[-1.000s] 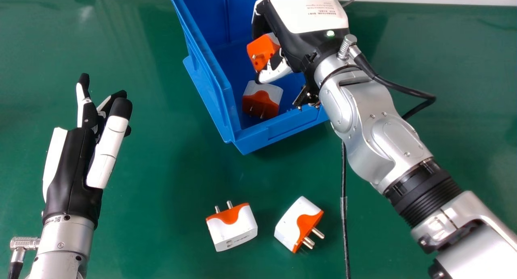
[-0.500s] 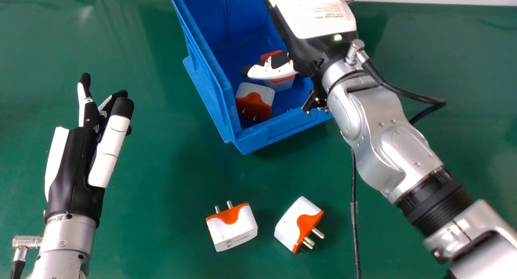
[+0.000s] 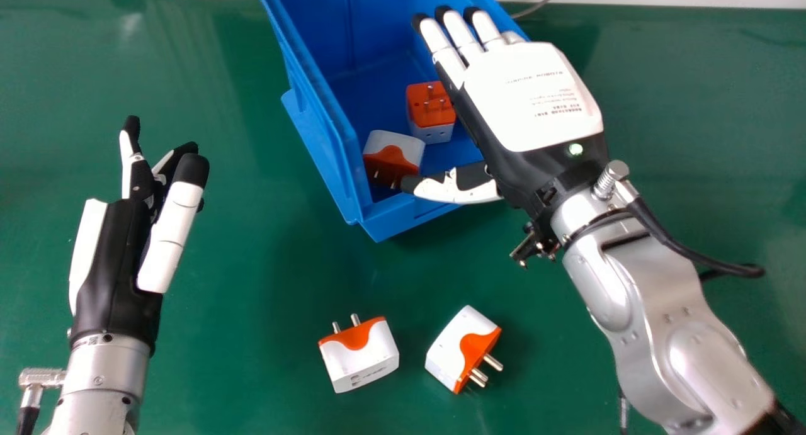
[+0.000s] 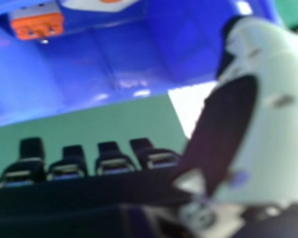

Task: Pick all objects and put in blue box

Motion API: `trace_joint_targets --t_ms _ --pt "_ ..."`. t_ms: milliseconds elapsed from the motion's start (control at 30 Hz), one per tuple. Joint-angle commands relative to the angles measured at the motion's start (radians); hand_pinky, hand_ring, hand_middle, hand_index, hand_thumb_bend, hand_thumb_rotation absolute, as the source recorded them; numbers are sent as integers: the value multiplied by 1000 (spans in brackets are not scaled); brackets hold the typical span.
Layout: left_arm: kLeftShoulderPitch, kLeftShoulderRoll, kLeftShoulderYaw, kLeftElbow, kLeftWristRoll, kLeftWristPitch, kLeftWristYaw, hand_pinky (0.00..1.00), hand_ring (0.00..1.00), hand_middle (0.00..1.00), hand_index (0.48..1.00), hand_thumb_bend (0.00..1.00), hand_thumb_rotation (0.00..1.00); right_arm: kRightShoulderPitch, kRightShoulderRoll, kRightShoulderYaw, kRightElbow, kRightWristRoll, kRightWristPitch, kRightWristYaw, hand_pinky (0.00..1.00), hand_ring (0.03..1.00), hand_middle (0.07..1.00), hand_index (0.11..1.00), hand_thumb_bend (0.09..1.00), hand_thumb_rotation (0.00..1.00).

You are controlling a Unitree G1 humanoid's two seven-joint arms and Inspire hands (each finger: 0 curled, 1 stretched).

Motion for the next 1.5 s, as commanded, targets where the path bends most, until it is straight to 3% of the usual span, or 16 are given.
trace_joint_targets --t_ms 0,300,600,833,1067,1167,1467 --pt "11 3 3 -41 0 -3 2 819 920 904 919 875 968 111 -16 -38 -139 -8 -22 -6 925 1000 1000 970 347 475" --pt "19 1 2 -48 2 -1 6 811 919 900 917 887 966 480 -45 -113 -385 -50 -89 14 880 987 1000 953 352 446" --pt "19 -15 -7 -28 -1 -16 11 805 918 894 913 918 947 673 -5 -121 -352 -65 -157 -40 854 964 990 946 375 474" --pt "15 -21 -12 -14 4 -27 8 803 918 895 911 902 940 667 28 -98 -273 -115 -157 -6 833 949 977 934 395 466" --pt "3 -22 -8 5 -12 -36 2 840 927 903 915 855 936 607 64 -64 -181 -178 -133 70 826 941 978 929 445 472" --pt "1 -24 -8 8 -17 -40 1 840 927 903 915 850 934 585 72 -56 -153 -188 -126 90 834 943 979 931 444 475" --pt "1 -16 -5 0 -13 -32 0 834 927 903 916 849 934 530 108 -28 -89 -208 -102 135 850 950 984 934 442 485"
